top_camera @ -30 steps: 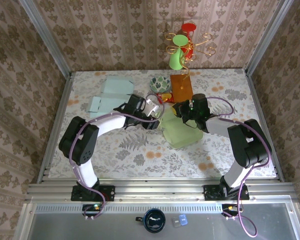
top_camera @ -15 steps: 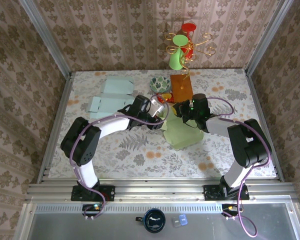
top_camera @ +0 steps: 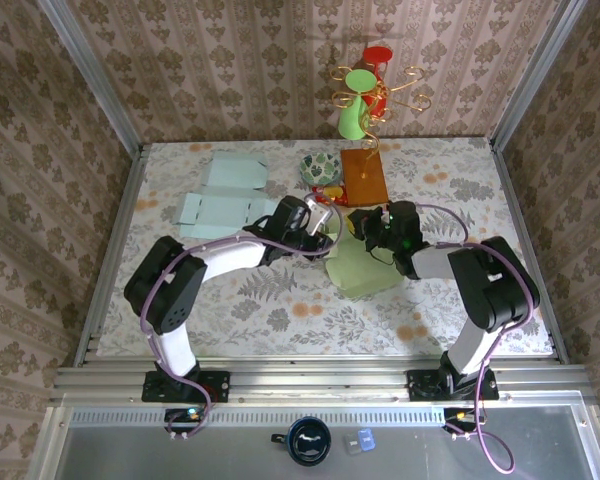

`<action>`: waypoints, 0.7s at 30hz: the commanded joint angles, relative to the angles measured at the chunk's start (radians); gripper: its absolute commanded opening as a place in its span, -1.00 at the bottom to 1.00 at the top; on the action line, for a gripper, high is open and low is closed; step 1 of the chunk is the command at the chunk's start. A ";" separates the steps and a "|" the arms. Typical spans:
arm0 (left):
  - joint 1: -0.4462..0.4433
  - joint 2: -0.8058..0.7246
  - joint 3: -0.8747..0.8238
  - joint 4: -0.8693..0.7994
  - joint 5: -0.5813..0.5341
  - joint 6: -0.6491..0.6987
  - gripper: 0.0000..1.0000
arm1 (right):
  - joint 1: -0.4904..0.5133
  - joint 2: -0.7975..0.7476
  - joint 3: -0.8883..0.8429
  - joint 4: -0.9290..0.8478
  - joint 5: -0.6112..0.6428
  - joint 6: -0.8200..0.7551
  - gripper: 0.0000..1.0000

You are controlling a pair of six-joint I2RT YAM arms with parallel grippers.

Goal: Fold the paper box

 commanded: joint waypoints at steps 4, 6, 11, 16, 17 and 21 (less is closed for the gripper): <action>-0.031 0.023 -0.023 0.054 -0.094 -0.051 -0.22 | 0.015 0.061 -0.053 0.188 0.062 0.028 -1.00; -0.036 0.025 -0.027 0.064 -0.105 -0.062 -0.22 | 0.020 0.068 -0.063 0.205 0.069 0.025 -1.00; -0.050 0.031 -0.040 0.075 -0.137 -0.077 -0.23 | 0.029 0.090 -0.077 0.242 0.074 0.025 -1.00; -0.059 0.044 -0.045 0.097 -0.171 -0.102 -0.23 | 0.039 0.095 -0.079 0.241 0.075 0.019 -1.00; -0.061 0.048 -0.045 0.101 -0.175 -0.107 -0.23 | 0.041 0.097 -0.080 0.241 0.074 0.019 -1.00; -0.070 0.062 -0.036 0.103 -0.201 -0.120 -0.24 | 0.050 0.101 -0.086 0.243 0.079 0.014 -1.00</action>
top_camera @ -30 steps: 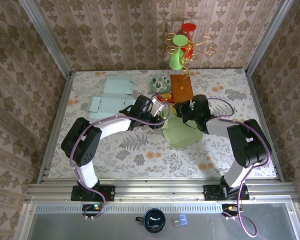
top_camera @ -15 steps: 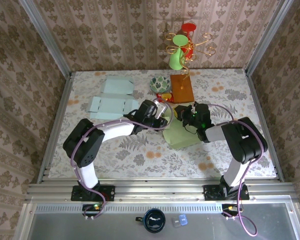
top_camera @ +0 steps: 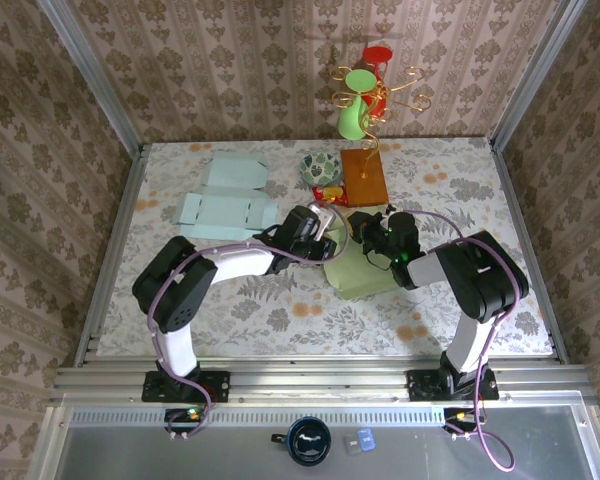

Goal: Fold the paper box

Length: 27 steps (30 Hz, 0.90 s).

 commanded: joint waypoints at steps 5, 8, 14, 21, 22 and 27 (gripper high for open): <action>-0.027 0.032 0.008 0.006 -0.093 -0.044 -0.25 | 0.024 0.027 -0.039 0.011 0.030 -0.006 -1.00; -0.037 0.041 0.022 -0.002 -0.126 -0.060 -0.25 | 0.029 0.033 -0.038 0.015 0.031 -0.007 -1.00; -0.048 0.064 0.055 -0.028 -0.180 -0.088 -0.27 | 0.038 0.045 -0.035 0.025 0.033 0.000 -1.00; -0.056 0.084 0.090 -0.059 -0.260 -0.148 -0.34 | 0.052 0.053 -0.035 0.027 0.039 0.004 -1.00; -0.056 0.090 0.098 -0.062 -0.262 -0.154 -0.34 | 0.054 0.053 -0.036 0.027 0.041 0.004 -1.00; -0.060 0.114 0.130 -0.074 -0.267 -0.191 -0.38 | 0.059 0.057 -0.034 0.026 0.044 0.012 -1.00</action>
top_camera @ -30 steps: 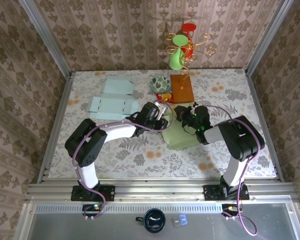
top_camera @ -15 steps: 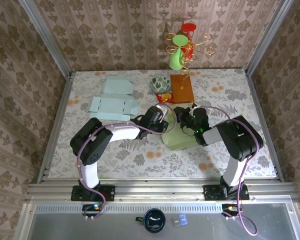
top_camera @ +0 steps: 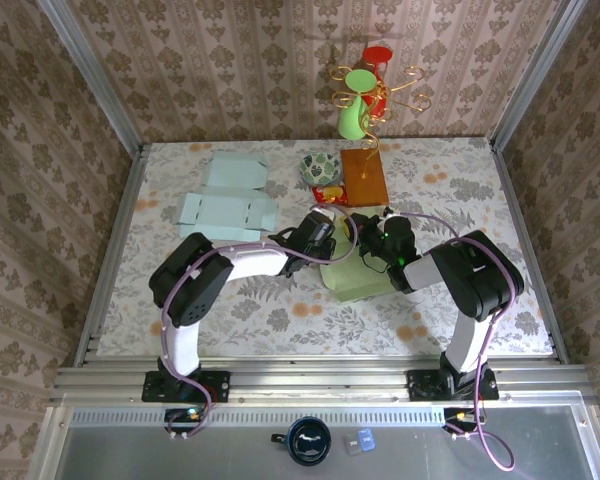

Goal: Fold the paper box

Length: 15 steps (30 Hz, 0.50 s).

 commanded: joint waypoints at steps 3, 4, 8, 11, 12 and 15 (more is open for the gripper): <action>-0.014 0.031 0.061 -0.022 -0.050 -0.058 -0.47 | 0.027 0.033 -0.014 -0.044 -0.010 0.007 -1.00; -0.017 0.033 0.069 -0.033 -0.062 -0.065 -0.51 | 0.029 0.034 -0.013 -0.044 -0.009 0.010 -1.00; -0.032 0.055 0.115 -0.101 -0.119 -0.129 -0.70 | 0.045 0.036 -0.009 -0.046 0.007 0.029 -1.00; -0.045 0.078 0.167 -0.200 -0.193 -0.200 -0.93 | 0.062 0.031 -0.009 -0.053 0.032 0.050 -1.00; -0.048 0.085 0.186 -0.239 -0.213 -0.220 -1.00 | 0.065 0.027 -0.008 -0.056 0.042 0.057 -1.00; -0.047 0.085 0.200 -0.276 -0.242 -0.229 -1.00 | 0.067 -0.007 -0.009 -0.093 0.064 0.067 -0.78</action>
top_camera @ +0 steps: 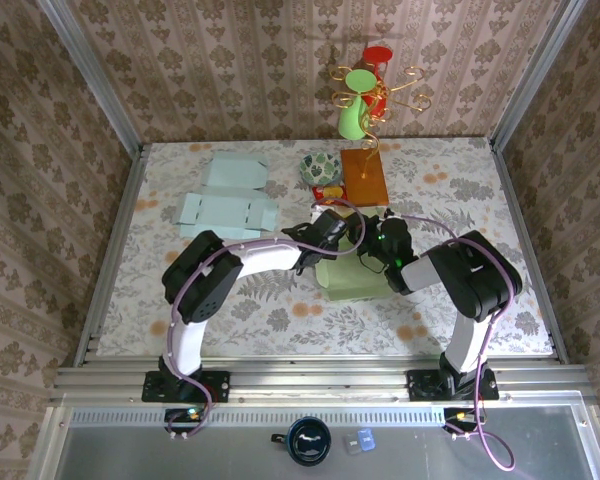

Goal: Fold the paper box

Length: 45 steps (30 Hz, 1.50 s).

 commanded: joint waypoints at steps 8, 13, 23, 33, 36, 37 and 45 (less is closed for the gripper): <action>0.022 -0.071 0.006 -0.061 -0.044 0.037 -1.00 | -0.021 -0.364 0.103 -0.681 -0.030 -0.152 0.27; 0.073 -0.141 -0.008 -0.049 0.123 0.095 -1.00 | -0.133 -0.582 0.316 -1.162 -0.091 -0.420 0.54; 0.236 -0.171 0.037 -0.062 0.680 0.090 -1.00 | -0.461 -0.646 0.566 -1.518 -0.372 -0.764 0.37; 0.349 -0.124 0.165 -0.268 1.029 0.072 -1.00 | -0.485 -0.594 0.529 -1.409 -0.479 -0.778 0.07; 0.364 -0.122 0.181 -0.353 1.063 0.109 -1.00 | -0.483 -0.568 0.529 -1.382 -0.532 -0.817 0.02; 0.368 -0.121 0.183 -0.372 1.071 0.118 -1.00 | -0.482 -0.560 0.530 -1.372 -0.551 -0.824 0.01; 0.382 -0.110 0.201 -0.442 1.105 0.143 -1.00 | -0.427 -0.513 0.528 -1.301 -0.684 -0.856 -0.03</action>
